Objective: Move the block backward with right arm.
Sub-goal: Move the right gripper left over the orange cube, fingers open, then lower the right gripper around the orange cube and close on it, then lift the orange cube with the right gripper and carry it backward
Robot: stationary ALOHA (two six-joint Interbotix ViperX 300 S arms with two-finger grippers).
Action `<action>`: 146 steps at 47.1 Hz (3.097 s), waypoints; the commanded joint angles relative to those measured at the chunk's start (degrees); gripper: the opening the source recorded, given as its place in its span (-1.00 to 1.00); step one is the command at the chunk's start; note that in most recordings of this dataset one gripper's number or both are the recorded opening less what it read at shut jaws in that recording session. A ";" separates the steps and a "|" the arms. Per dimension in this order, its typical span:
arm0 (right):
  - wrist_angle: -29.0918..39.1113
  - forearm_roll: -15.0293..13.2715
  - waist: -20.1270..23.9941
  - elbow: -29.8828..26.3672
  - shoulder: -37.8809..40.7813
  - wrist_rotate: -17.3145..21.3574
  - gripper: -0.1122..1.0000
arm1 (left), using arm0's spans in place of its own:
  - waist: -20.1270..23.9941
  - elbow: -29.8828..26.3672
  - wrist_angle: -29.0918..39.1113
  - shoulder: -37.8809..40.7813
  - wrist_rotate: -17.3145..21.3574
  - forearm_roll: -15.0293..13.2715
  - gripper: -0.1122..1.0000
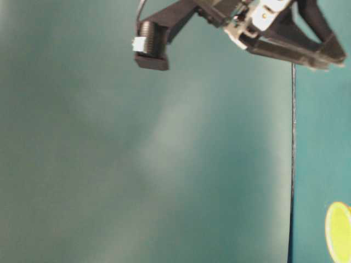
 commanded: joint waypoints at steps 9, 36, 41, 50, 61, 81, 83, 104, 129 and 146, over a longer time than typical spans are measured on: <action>-0.44 -0.09 1.32 -1.05 1.93 0.00 0.19 | -0.09 -1.76 -0.26 0.18 0.09 0.18 -0.80; -3.60 -0.09 1.41 -1.32 6.06 -0.09 0.19 | -0.09 -1.93 -0.18 0.00 0.09 0.18 -0.80; -3.52 0.00 1.05 -1.32 5.98 -0.18 0.19 | -0.09 -1.93 -0.26 0.00 0.09 0.18 -0.80; -3.60 -0.70 0.53 -1.41 6.06 -0.26 0.19 | -0.09 -1.93 -0.18 0.00 0.09 0.18 -0.80; -3.60 -1.14 -0.62 -1.32 6.06 -0.26 0.18 | -0.09 -1.93 -0.26 0.00 0.09 0.18 -0.80; -3.52 -1.14 -0.62 -0.88 6.50 -0.18 0.18 | -0.09 -1.93 -0.26 0.00 0.09 0.18 -0.80; -3.60 -1.14 -0.70 -0.88 6.68 -0.09 0.18 | 0.00 -1.93 -0.26 0.00 0.09 0.18 -0.80; -3.16 -0.88 -0.70 -1.32 7.21 0.53 0.04 | -0.09 -2.02 -0.18 0.00 0.09 0.18 -0.80; 18.90 -0.26 -0.70 -10.99 -1.67 0.62 -0.06 | -0.09 -2.02 0.18 0.00 0.09 0.18 -0.80; 23.47 0.18 -0.62 -14.24 -1.85 2.11 -0.06 | -0.09 -2.11 0.26 -0.09 0.09 0.18 -0.80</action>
